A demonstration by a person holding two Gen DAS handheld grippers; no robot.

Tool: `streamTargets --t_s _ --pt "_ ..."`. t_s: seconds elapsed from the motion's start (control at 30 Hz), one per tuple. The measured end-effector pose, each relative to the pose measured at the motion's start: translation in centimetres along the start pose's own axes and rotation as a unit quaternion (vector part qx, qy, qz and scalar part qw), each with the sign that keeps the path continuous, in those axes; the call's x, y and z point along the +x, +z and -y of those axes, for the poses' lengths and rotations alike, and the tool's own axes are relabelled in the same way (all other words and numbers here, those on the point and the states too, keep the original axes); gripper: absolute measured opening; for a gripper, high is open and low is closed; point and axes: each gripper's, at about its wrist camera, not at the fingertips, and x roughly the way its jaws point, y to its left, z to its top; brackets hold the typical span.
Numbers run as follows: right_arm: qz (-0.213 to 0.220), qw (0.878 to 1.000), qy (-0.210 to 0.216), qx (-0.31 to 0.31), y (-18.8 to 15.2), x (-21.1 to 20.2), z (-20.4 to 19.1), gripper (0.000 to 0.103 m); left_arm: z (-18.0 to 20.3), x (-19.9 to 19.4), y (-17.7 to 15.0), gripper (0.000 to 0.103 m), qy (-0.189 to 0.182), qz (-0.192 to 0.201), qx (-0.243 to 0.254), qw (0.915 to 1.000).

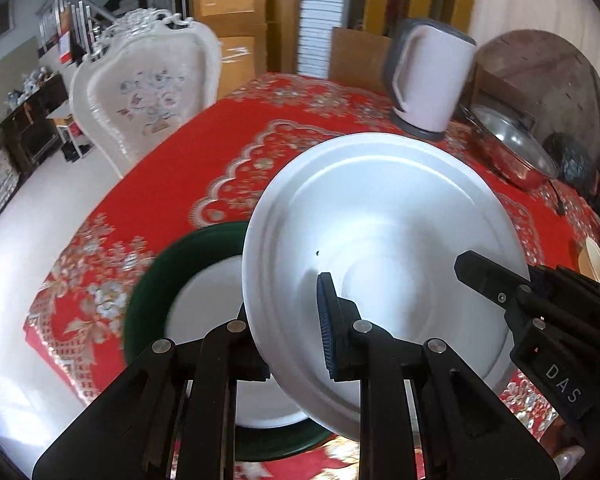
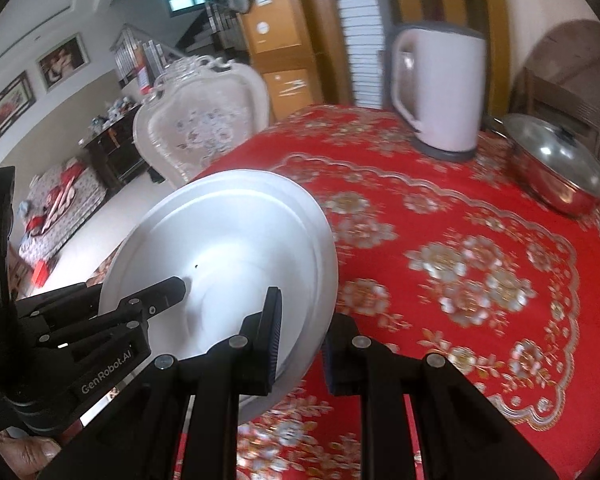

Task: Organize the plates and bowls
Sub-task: 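Carry the white plate with both tools toward the green bowl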

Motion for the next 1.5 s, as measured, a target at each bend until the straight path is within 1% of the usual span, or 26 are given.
streamTargets --t_s 0.23,0.33,0.47,0.77,1.13,1.5 --pt "-0.016 0.999 0.013 -0.031 0.4 2.2 -3.8 0.018 -3.8 -0.6 -0.8 0.018 0.014 0.002 -0.028 0.9995" --pt "-0.025 0.999 0.014 -0.043 0.2 3.0 -4.9 0.018 -5.2 -0.3 -1.5 0.018 0.020 -0.003 -0.037 0.9991" --pt "-0.036 0.998 0.016 -0.049 -0.2 4.1 -5.8 0.018 -6.1 0.1 -2.1 0.018 0.022 -0.010 -0.043 0.9988" --pt "-0.055 0.997 0.008 -0.060 -0.7 5.1 -7.0 0.019 -6.9 1.4 -2.9 0.018 0.028 -0.022 -0.047 0.9983" --pt "-0.076 0.995 0.006 -0.060 -1.4 6.2 -7.2 0.019 -6.8 2.7 -3.6 0.018 0.044 -0.032 -0.037 0.9978" --pt "-0.072 0.995 0.001 -0.064 -1.4 6.1 -7.2 0.019 -6.6 3.2 -3.8 0.018 0.053 -0.030 -0.032 0.9976"
